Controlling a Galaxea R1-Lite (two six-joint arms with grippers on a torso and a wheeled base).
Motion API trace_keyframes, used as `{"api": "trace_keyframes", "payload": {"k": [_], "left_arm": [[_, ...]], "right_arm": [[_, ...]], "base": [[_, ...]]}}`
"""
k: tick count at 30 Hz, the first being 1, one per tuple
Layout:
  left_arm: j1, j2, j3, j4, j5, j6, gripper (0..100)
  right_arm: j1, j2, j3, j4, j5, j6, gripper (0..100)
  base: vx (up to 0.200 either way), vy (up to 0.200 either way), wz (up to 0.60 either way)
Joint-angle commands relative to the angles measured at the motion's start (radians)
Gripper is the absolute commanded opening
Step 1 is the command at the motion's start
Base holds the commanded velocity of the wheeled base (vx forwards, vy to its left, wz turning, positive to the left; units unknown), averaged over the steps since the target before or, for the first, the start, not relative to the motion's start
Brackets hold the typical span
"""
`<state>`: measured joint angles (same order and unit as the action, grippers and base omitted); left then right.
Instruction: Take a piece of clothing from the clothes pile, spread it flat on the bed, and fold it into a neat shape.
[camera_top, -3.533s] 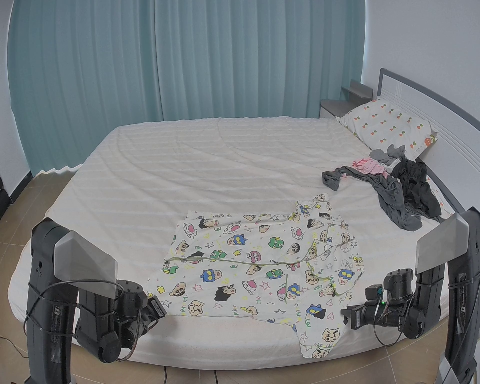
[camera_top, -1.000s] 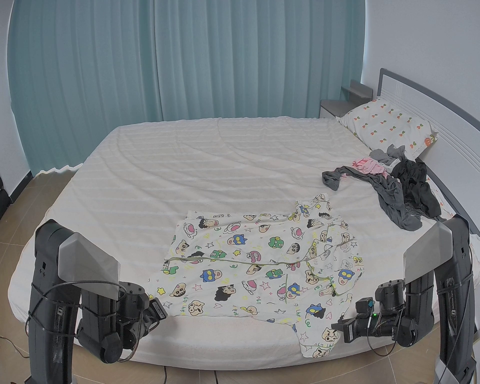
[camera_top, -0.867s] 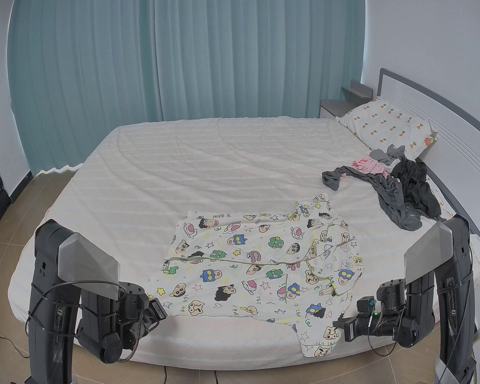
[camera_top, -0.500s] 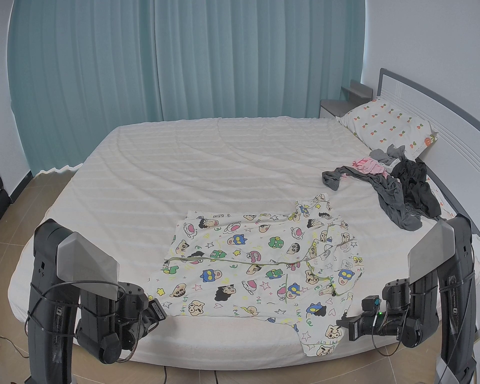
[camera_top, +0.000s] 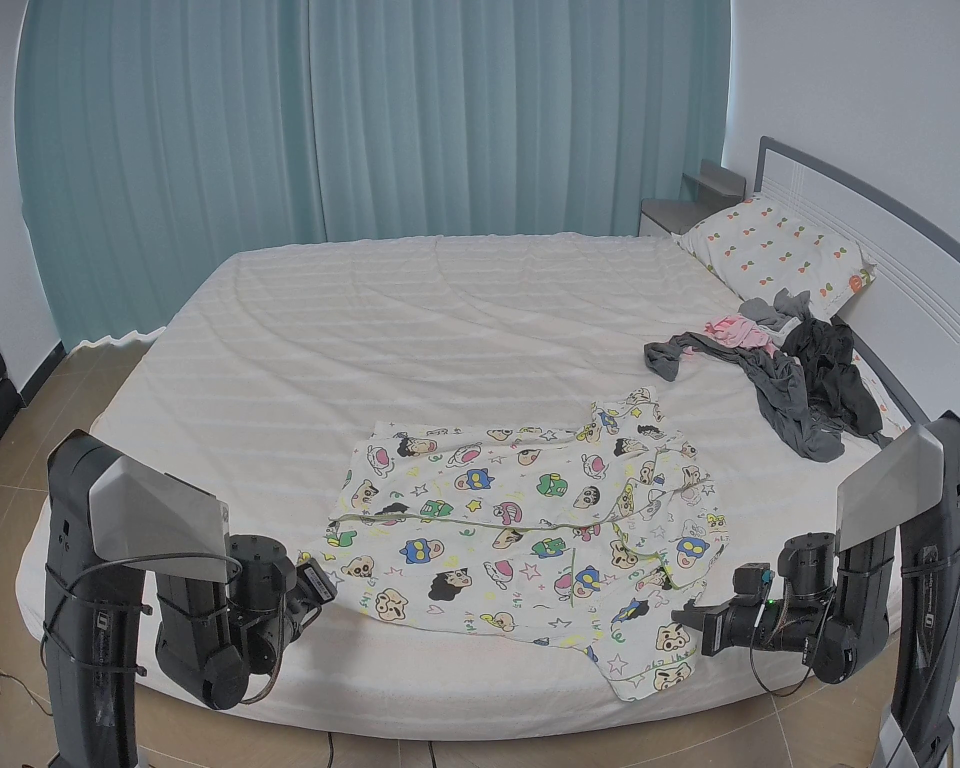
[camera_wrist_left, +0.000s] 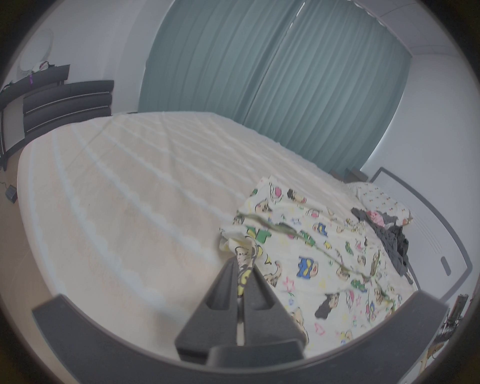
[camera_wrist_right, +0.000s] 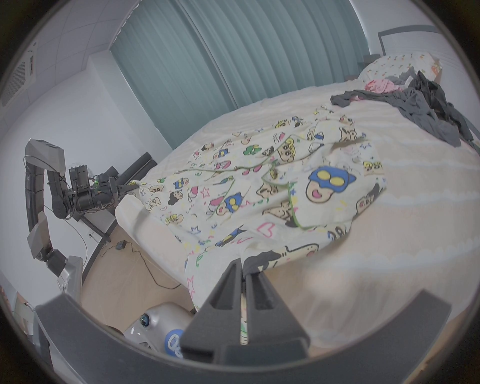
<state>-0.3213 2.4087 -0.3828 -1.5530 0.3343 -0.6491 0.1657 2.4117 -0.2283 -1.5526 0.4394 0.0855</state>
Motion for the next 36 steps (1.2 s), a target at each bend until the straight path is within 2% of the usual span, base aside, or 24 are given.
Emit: {"api": "trace_keyframes", "payload": {"k": [1,6,9,12,22,24,25,29,36], "left_arm": [[0.001,-0.014,-0.027,-0.013,0.005,0.017,0],[0.004,-0.016,-0.061,-0.013,0.034,0.040,0],[0.005,-0.011,-0.114,-0.007,0.049,0.109,0],[0.002,-0.011,-0.143,0.008,0.049,0.118,0],[0.001,-0.011,-0.423,0.386,0.049,0.118,0],[0.001,-0.010,-0.441,0.407,0.049,0.118,0],[0.001,-0.010,-0.505,0.490,0.049,0.118,0],[0.004,0.006,-0.631,0.653,0.049,0.111,0],[0.024,0.073,-0.752,0.748,0.048,0.111,0]], "right_arm": [[-0.006,-0.036,-0.019,-0.012,-0.002,0.002,0],[-0.018,-0.051,-0.051,-0.012,-0.011,0.011,0],[-0.025,-0.049,-0.128,-0.012,-0.080,0.071,0],[-0.026,-0.048,-0.166,-0.011,-0.091,0.088,0],[-0.057,-0.002,-0.295,0.003,-0.097,0.089,0],[-0.057,-0.002,-0.304,0.009,-0.099,0.091,0],[-0.057,-0.002,-0.329,0.034,-0.116,0.091,0],[-0.058,0.003,-0.398,0.095,-0.133,0.091,0],[-0.066,0.004,-0.477,0.180,-0.145,0.092,0]], "base": [[0.000,0.000,0.00],[0.000,0.000,0.00],[0.000,0.000,0.00],[0.000,0.000,0.00],[0.000,0.000,0.00],[0.000,0.000,0.00],[0.000,0.000,0.00],[0.000,0.000,0.00],[0.000,0.000,0.00]]}}
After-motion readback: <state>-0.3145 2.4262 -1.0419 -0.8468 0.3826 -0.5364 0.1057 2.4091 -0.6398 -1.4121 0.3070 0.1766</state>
